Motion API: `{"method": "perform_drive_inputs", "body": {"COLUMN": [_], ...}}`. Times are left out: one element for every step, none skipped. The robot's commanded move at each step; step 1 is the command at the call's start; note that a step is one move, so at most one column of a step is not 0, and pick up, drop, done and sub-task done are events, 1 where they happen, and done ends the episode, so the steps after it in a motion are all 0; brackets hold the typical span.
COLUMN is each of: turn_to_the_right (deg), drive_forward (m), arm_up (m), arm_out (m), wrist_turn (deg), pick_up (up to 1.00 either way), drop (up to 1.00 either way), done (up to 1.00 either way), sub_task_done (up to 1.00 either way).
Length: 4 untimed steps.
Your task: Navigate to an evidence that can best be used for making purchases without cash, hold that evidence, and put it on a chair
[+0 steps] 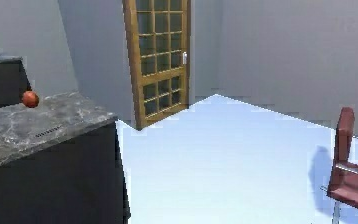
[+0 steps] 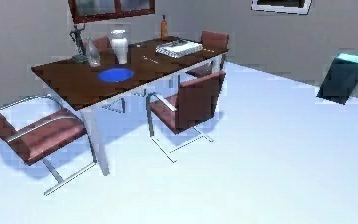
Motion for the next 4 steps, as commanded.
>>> {"method": "perform_drive_inputs", "body": {"turn_to_the_right": [0.0,-39.0,0.0,-45.0], "drive_forward": [0.1,0.0,0.35,0.0], "arm_up": [0.0,0.0,0.0,0.0], "arm_out": [0.0,0.0,0.0,0.0], "wrist_turn": [0.0,0.0,0.0,0.0], "pick_up": [0.0,0.0,0.0,0.0], "drop": [0.0,0.0,0.0,0.0], "done": [0.0,0.0,0.0,0.0], "sub_task_done": [0.0,0.0,0.0,0.0]}}
